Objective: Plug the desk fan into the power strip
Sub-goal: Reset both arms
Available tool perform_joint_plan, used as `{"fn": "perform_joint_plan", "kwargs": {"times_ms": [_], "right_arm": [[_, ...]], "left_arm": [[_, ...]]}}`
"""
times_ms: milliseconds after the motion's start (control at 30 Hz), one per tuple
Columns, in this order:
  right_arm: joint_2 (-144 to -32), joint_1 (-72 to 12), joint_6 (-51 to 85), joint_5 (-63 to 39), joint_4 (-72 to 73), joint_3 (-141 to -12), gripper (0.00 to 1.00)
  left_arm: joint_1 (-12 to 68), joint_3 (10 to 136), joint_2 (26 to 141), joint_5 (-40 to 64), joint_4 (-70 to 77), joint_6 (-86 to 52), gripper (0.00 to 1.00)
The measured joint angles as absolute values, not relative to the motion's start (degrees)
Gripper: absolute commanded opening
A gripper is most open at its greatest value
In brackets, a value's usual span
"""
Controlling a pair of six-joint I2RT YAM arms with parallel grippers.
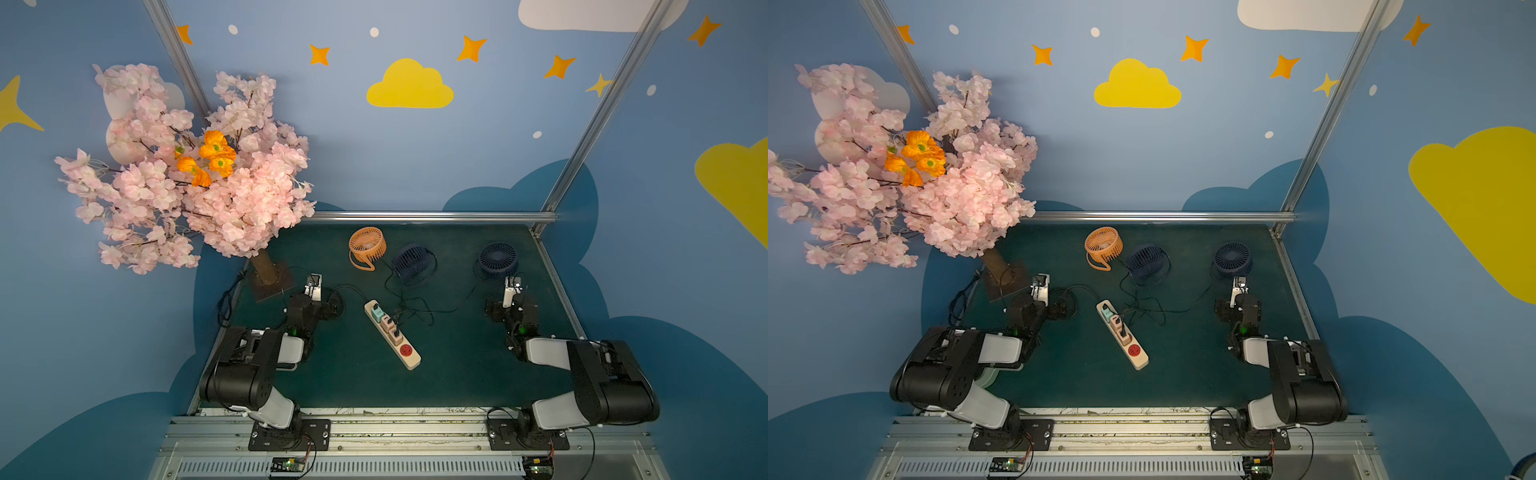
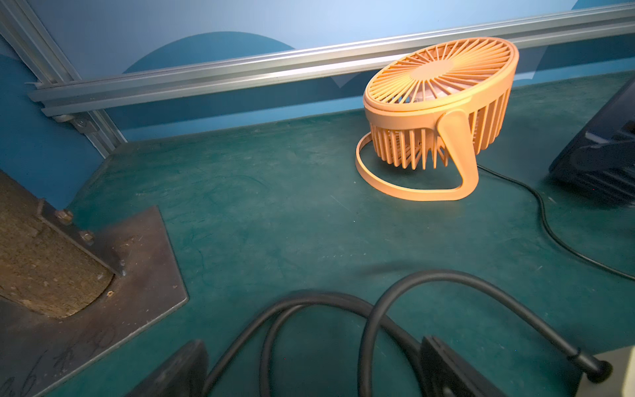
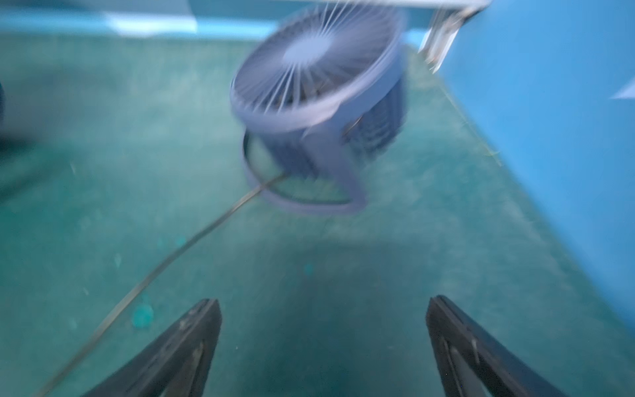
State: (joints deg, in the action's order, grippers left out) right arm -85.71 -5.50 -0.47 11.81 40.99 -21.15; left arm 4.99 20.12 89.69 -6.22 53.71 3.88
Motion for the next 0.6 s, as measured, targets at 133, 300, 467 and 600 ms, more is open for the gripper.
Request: {"fn": "perform_joint_plan", "kwargs": {"times_ms": [133,300,467,600], "right_arm": [[-86.54,-2.37,-0.95,8.95,40.51,-22.90,0.98],[-86.06,-1.91,-1.80,7.14,39.46,-25.30,0.98],[-85.89,-2.44,-2.13,6.83,38.48,-25.30,0.98],[-85.86,-2.63,-2.37,7.01,38.17,-25.30,0.98]], "left_arm": [[4.99,20.12,89.71,-6.22,53.74,3.90,1.00],[4.99,20.12,89.71,-6.22,53.74,3.92,1.00],[4.99,20.12,89.80,-6.22,53.71,3.92,1.00],[4.99,20.12,89.91,-6.22,53.71,3.95,1.00]]}}
